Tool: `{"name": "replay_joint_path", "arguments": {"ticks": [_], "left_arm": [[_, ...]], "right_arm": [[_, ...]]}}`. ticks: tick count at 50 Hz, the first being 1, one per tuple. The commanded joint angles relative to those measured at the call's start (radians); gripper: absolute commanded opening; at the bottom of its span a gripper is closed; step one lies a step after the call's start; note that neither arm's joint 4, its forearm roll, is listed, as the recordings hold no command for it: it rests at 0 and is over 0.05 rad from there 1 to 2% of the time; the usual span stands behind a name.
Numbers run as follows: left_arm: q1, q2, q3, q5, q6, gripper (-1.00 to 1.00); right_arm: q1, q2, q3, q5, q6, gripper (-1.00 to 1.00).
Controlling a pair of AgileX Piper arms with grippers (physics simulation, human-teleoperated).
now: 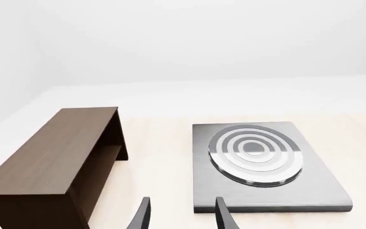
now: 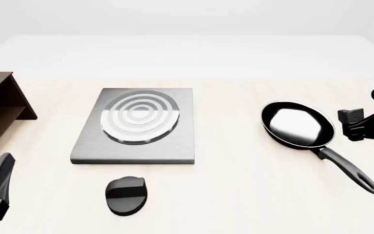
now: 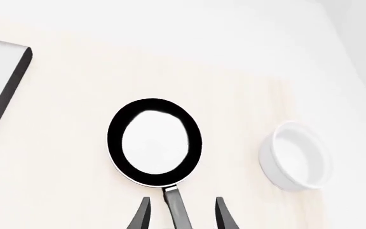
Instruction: Turn on the stove and put the frying pan on it.
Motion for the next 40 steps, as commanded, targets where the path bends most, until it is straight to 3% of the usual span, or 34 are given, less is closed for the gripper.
{"name": "replay_joint_path", "arguments": {"ticks": [1,16,38,40], "left_arm": [[-0.001,0.0,0.0,0.0,0.0,1.0],[0.002,0.0,-0.001,0.002,-0.015,1.0],[0.002,0.0,0.0,0.007,-0.027,1.0],[0.001,0.0,0.001,0.007,-0.029,1.0]], "right_arm": [[-0.052,0.159,0.061,-0.164,-0.051,1.0],[-0.063,0.283,0.135,-0.317,-0.068,1.0],[-0.073,0.364,0.167,-0.409,-0.048,1.0],[-0.075,0.411,0.178,-0.453,-0.048,1.0]]}}
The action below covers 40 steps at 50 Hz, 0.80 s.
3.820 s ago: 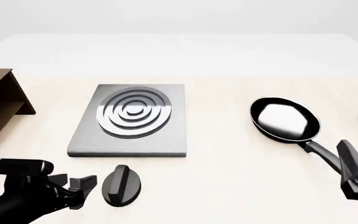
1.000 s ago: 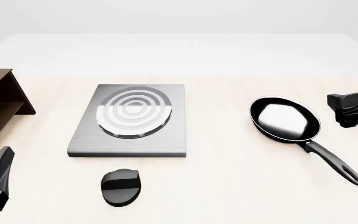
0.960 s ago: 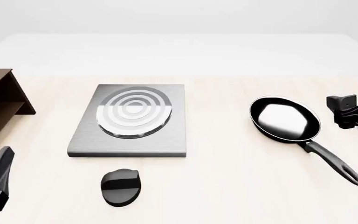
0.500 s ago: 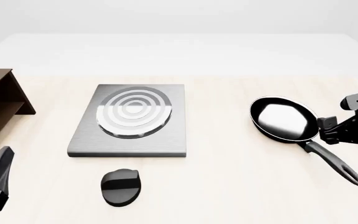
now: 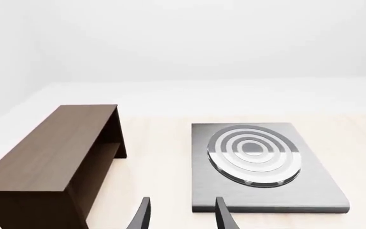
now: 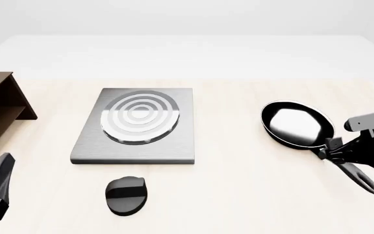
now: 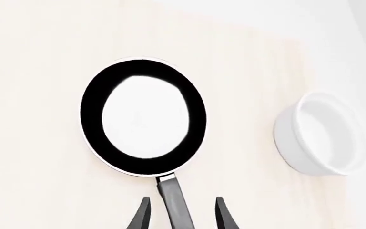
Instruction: Turn on the stove and put the frying pan on it.
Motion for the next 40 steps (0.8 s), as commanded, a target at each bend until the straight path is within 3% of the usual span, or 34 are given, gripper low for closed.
{"name": "replay_joint_path", "arguments": {"ticks": [1,9,26,40], "left_arm": [[0.0,0.0,0.001,0.001,-0.005,1.0],[-0.003,0.0,0.002,0.004,-0.009,1.0],[0.0,0.0,-0.001,0.005,-0.016,1.0],[0.002,0.0,-0.004,0.01,-0.014,1.0]], "right_arm": [[-0.007,0.088,0.027,-0.089,0.008,1.0],[-0.01,0.213,0.063,-0.219,0.013,1.0],[-0.039,0.378,0.097,-0.375,-0.008,1.0],[-0.077,0.409,0.104,-0.409,-0.038,1.0]]}}
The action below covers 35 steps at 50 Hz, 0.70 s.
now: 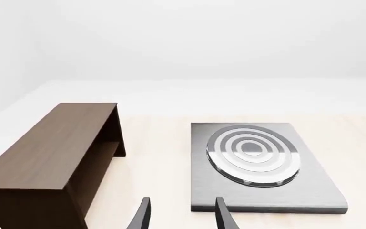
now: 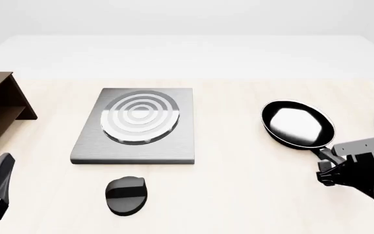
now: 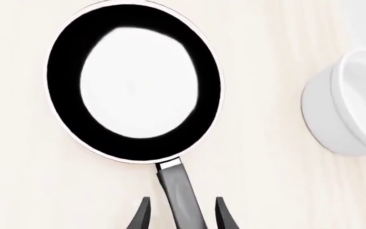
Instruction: Turn on the stove and put the frying pan on it.
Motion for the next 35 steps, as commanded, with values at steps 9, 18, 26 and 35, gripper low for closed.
{"name": "replay_joint_path", "arguments": {"ticks": [9,18,26,35], "left_arm": [[0.002,0.0,0.001,0.002,0.001,1.0],[0.005,0.0,0.0,0.004,-0.001,1.0],[0.003,0.0,-0.002,0.005,-0.003,1.0],[0.006,0.0,-0.003,0.007,-0.006,1.0]], "right_arm": [[-0.062,-0.027,0.018,-0.031,-0.066,-1.0],[0.005,-0.076,0.015,0.018,-0.021,-1.0],[0.076,-0.226,-0.016,0.151,0.028,-1.0],[0.177,-0.378,-0.116,0.346,0.047,-1.0]]}}
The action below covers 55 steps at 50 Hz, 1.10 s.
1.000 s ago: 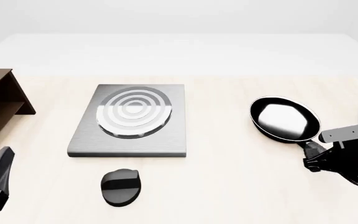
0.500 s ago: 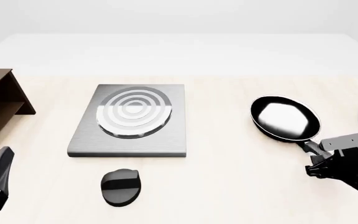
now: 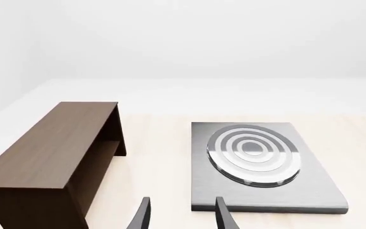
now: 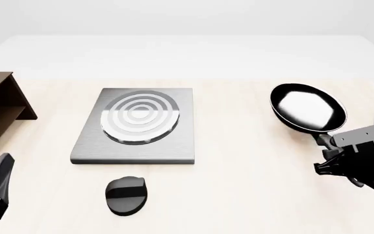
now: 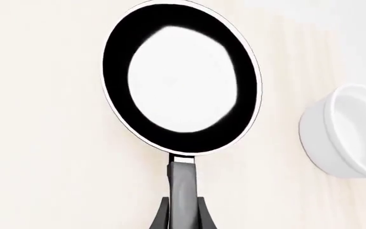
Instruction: Turn on the stove and put the frying pan on it.
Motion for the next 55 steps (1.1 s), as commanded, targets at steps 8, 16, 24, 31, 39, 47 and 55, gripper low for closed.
{"name": "replay_joint_path", "arguments": {"ticks": [8,16,24,31,39,47,55], "left_arm": [[-0.003,0.0,-0.001,0.001,0.006,1.0],[-0.001,0.0,0.0,0.002,0.002,1.0],[-0.001,0.0,0.0,0.002,-0.004,1.0],[0.002,0.0,0.0,-0.001,-0.012,1.0],[0.002,0.0,0.0,-0.001,-0.014,1.0],[0.003,0.0,0.0,-0.003,-0.02,1.0],[0.004,0.0,0.003,-0.005,-0.027,1.0]], "right_arm": [[0.209,-0.156,-0.188,0.238,0.018,-1.0],[0.308,-0.11,-0.295,0.288,-0.013,-1.0],[0.409,-0.035,-0.403,0.322,-0.042,-1.0],[0.508,0.043,-0.485,0.339,-0.079,-1.0],[0.597,0.101,-0.581,0.381,-0.104,-1.0],[0.673,0.17,-0.673,0.407,-0.101,-1.0],[0.736,0.247,-0.735,0.401,-0.083,-1.0]]}}
